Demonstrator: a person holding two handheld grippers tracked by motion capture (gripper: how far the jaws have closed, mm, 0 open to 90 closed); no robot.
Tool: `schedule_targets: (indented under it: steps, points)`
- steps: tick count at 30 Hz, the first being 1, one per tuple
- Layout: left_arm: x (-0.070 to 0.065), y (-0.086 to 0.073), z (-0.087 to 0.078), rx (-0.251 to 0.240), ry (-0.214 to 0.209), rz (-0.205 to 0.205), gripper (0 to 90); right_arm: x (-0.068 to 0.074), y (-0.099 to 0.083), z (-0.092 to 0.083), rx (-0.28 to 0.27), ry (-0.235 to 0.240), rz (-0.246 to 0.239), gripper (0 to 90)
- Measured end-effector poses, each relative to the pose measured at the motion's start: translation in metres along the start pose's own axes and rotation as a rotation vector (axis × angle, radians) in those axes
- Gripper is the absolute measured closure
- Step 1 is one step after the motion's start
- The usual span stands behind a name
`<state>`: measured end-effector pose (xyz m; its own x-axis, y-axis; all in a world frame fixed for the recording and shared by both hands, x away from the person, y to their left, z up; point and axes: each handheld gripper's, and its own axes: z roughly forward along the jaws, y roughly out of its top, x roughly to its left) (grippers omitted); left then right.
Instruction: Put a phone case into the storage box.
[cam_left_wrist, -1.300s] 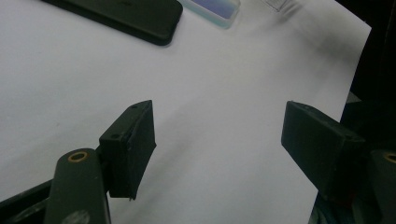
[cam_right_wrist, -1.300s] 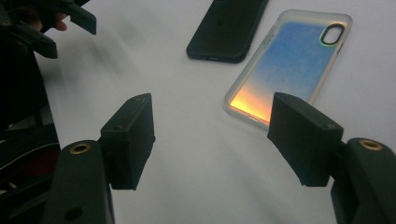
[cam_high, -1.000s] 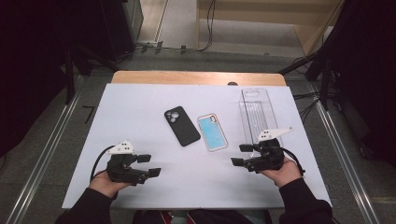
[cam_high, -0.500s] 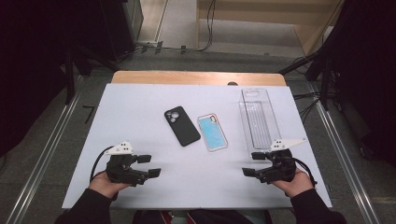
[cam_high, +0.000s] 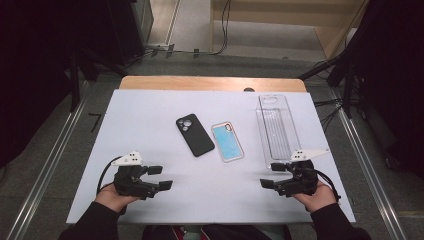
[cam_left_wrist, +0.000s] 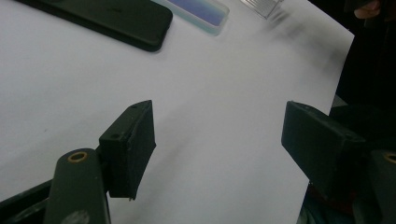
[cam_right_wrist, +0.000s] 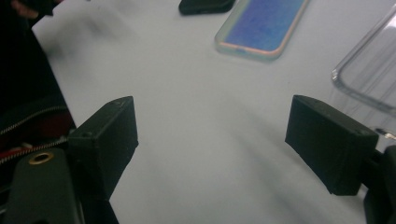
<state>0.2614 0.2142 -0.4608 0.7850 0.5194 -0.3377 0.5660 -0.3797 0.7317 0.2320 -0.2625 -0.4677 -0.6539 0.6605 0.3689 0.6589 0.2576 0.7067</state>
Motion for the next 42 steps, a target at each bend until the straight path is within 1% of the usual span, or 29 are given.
schedule_targets:
  steps: [5, 6, 7, 10, 11, 12, 14, 15, 17, 18, 19, 22, 26, 28, 29, 34, 36, 39, 42]
  points:
    - [0.0, 0.001, 0.0, 0.002, 0.006, 0.004, 26.0, 0.002, 0.01, -0.001, -0.041, -0.02, 0.05, 15.0]
    - [0.0, 0.001, 0.0, 0.001, 0.006, 0.004, 26.0, 0.004, 0.015, 0.0, -0.039, -0.041, 0.055, 15.0]
    - [0.0, 0.001, 0.0, 0.0, 0.005, 0.002, 26.0, 0.004, 0.015, 0.0, -0.039, -0.041, 0.055, 15.0]
    - [0.0, 0.001, -0.001, -0.002, 0.008, -0.001, 26.0, 0.005, 0.024, 0.002, -0.048, -0.051, 0.05, 15.0]
    - [0.0, 0.001, -0.001, -0.004, 0.009, -0.002, 26.0, 0.006, 0.03, 0.003, -0.053, -0.056, 0.047, 15.0]
    - [0.001, 0.001, -0.001, -0.005, 0.009, -0.003, 26.0, 0.006, 0.03, 0.003, -0.053, -0.056, 0.047, 15.0]
    - [0.001, 0.001, -0.001, -0.006, 0.011, -0.003, 26.0, 0.007, 0.036, 0.005, -0.05, -0.084, 0.036, 15.0]
    - [0.001, 0.001, -0.001, -0.008, 0.011, -0.004, 26.0, 0.008, 0.038, 0.007, -0.047, -0.089, 0.036, 15.0]
    - [0.001, 0.001, -0.001, -0.007, 0.01, -0.005, 26.0, 0.008, 0.044, 0.01, -0.049, -0.103, 0.033, 15.0]
    - [0.001, 0.001, -0.001, -0.01, 0.011, -0.004, 26.1, 0.009, 0.05, 0.014, -0.05, -0.113, 0.034, 15.0]
    - [0.001, 0.001, -0.001, -0.009, 0.011, -0.005, 26.1, 0.009, 0.05, 0.014, -0.05, -0.113, 0.034, 15.0]
    - [0.001, 0.001, -0.002, -0.006, 0.01, -0.004, 26.0, 0.01, 0.059, 0.021, -0.05, -0.126, 0.029, 15.0]
    - [0.002, 0.0, -0.002, -0.008, 0.011, -0.004, 26.1, 0.012, 0.069, 0.03, -0.053, -0.135, 0.04, 15.0]
    - [0.002, 0.0, -0.002, -0.012, 0.012, -0.008, 26.1, 0.012, 0.074, 0.035, -0.056, -0.129, 0.044, 15.0]
    - [0.002, 0.0, -0.002, -0.013, 0.014, -0.01, 26.1, 0.012, 0.077, 0.037, -0.049, -0.135, 0.048, 15.0]
    - [0.003, 0.0, -0.003, -0.015, 0.014, -0.01, 26.1, 0.011, 0.089, 0.05, -0.054, -0.174, 0.053, 15.0]
    - [0.003, 0.0, -0.003, -0.013, 0.016, -0.01, 26.1, 0.011, 0.093, 0.056, -0.048, -0.189, 0.06, 15.0]
    - [0.003, 0.0, -0.003, -0.014, 0.016, -0.012, 26.1, 0.011, 0.099, 0.065, -0.042, -0.229, 0.069, 15.0]
    - [0.003, 0.0, -0.003, -0.015, 0.016, -0.011, 26.0, 0.008, 0.103, 0.072, -0.044, -0.239, 0.073, 15.0]
